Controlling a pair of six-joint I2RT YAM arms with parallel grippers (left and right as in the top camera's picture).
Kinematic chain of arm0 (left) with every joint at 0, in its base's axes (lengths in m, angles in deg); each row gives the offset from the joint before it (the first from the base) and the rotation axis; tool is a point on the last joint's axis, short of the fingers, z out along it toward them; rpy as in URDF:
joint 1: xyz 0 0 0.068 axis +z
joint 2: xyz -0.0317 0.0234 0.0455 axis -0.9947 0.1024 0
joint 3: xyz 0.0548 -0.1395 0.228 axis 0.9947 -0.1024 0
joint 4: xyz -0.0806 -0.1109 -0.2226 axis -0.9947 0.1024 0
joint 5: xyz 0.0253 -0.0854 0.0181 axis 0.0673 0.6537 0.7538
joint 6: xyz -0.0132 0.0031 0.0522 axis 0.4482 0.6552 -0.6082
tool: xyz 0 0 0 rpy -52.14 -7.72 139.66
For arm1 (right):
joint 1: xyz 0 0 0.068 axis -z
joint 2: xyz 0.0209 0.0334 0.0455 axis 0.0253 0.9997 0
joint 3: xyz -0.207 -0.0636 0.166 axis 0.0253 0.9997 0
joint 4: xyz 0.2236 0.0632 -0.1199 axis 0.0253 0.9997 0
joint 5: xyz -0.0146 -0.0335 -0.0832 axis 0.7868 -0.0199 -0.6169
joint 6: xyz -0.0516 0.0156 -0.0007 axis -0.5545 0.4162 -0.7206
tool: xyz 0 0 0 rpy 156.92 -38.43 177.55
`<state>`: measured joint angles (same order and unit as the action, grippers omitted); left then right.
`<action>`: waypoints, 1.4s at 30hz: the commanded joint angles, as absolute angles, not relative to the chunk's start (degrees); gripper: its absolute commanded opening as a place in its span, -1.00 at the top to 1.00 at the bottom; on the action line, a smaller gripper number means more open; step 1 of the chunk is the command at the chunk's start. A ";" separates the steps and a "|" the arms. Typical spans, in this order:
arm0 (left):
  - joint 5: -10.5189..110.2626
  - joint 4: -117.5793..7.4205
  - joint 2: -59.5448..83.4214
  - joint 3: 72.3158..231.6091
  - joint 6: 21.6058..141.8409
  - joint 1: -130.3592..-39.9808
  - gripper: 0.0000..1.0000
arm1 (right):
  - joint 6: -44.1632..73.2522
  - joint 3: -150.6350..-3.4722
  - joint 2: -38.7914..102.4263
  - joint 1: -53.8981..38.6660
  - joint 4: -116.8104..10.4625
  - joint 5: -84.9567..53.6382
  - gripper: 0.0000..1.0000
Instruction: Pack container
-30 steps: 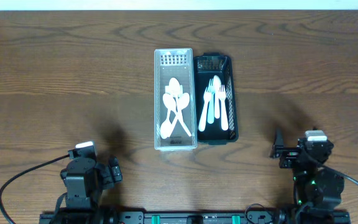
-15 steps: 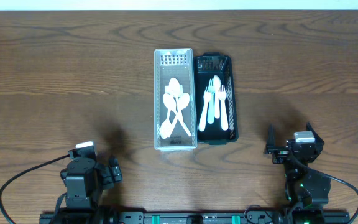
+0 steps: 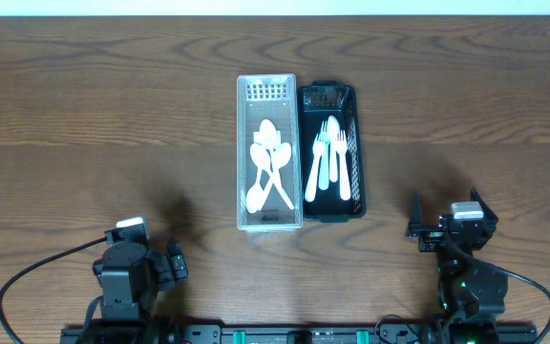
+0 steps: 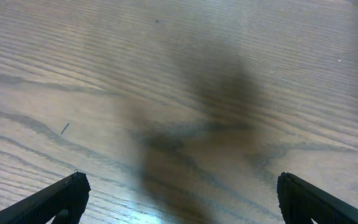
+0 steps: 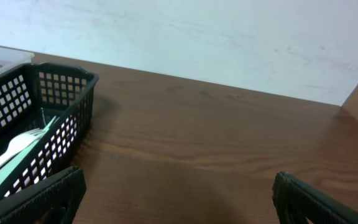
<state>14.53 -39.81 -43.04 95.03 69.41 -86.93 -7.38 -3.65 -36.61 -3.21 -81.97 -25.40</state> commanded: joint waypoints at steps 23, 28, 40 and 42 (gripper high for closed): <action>14.22 -33.34 -44.16 95.44 68.88 -87.15 -0.99 | -7.57 -3.49 -37.13 -3.71 -81.75 -25.40 -0.98; 14.22 -30.98 -49.23 95.40 68.86 -87.06 -0.96 | -7.57 -3.49 -37.13 -3.71 -81.75 -25.37 -0.98; 13.61 -41.17 -59.57 94.30 64.64 -86.93 -0.96 | -7.57 -3.49 -37.13 -3.71 -81.75 -25.37 -0.98; 13.61 -48.10 -59.57 92.40 60.29 -86.93 -0.96 | -7.57 -3.49 -37.13 -3.71 -81.75 -25.37 -0.99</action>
<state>14.33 -44.01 -58.80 94.52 66.48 -86.91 -7.38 -3.65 -36.61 -3.21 -81.95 -25.35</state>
